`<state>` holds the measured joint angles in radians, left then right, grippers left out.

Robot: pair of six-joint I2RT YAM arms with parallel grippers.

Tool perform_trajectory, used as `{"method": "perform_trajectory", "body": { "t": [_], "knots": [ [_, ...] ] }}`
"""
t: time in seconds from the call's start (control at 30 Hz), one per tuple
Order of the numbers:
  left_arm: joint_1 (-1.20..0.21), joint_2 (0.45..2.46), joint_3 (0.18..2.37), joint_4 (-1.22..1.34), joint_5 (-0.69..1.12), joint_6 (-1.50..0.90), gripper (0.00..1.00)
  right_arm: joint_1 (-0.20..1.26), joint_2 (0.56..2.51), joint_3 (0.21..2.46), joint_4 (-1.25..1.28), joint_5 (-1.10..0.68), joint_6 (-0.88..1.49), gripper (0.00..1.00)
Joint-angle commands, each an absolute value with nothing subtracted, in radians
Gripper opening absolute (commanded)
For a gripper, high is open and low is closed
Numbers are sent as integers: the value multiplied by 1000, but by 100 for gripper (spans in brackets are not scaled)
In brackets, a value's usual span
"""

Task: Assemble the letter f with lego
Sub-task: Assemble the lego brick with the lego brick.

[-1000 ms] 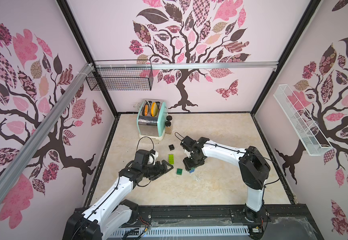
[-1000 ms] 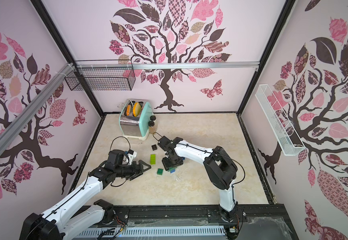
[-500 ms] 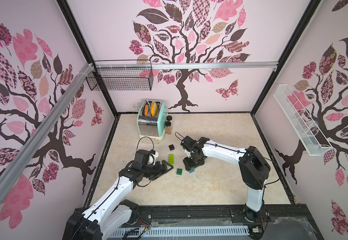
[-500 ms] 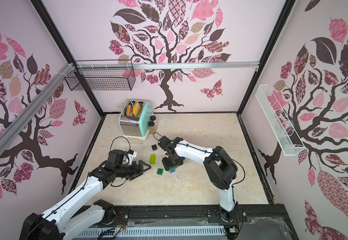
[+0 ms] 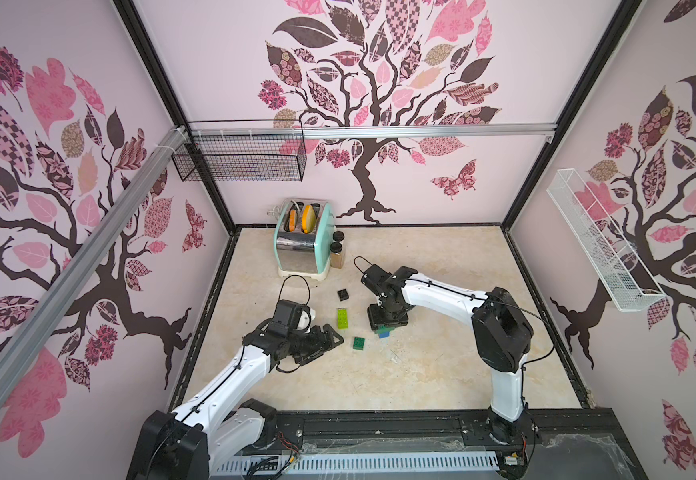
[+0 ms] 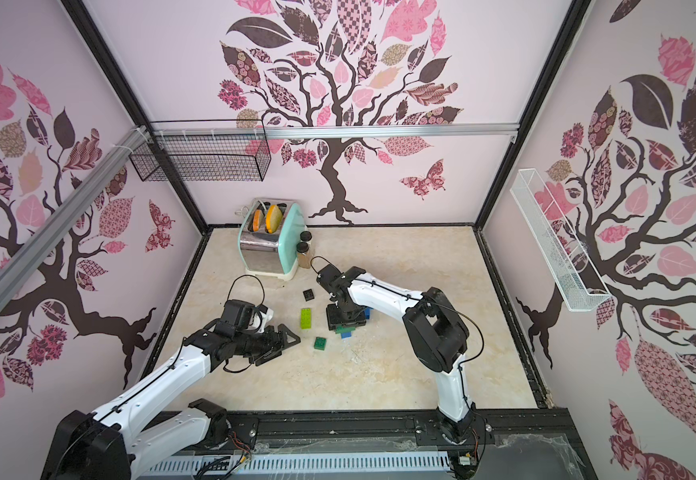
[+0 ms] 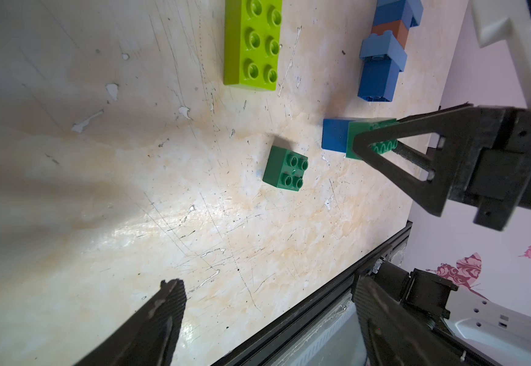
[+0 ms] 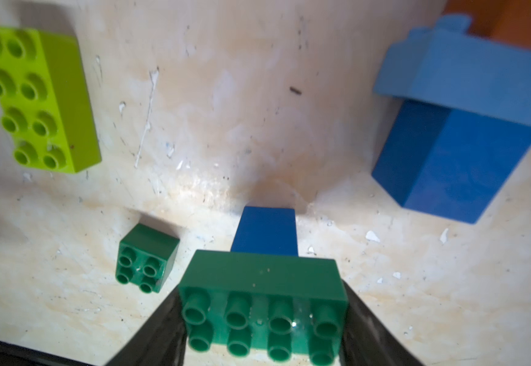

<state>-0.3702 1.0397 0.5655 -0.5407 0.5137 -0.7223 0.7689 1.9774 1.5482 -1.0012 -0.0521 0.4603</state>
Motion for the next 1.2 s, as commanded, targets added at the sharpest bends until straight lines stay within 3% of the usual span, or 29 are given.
{"method": "perform_trajectory", "body": {
  "t": [0.0,0.93,1.17],
  "knots": [
    [-367,1045,609,-569,485,-693,88,752,1994,1598,-1021,-37,505,67],
    [-339,1160,699,-592,433,-671,88,744,1960,1621,-1060,26,514,82],
    [-305,1346,867,-582,420,-655,88,734,1897,1741,-1127,52,445,91]
  ]
}}
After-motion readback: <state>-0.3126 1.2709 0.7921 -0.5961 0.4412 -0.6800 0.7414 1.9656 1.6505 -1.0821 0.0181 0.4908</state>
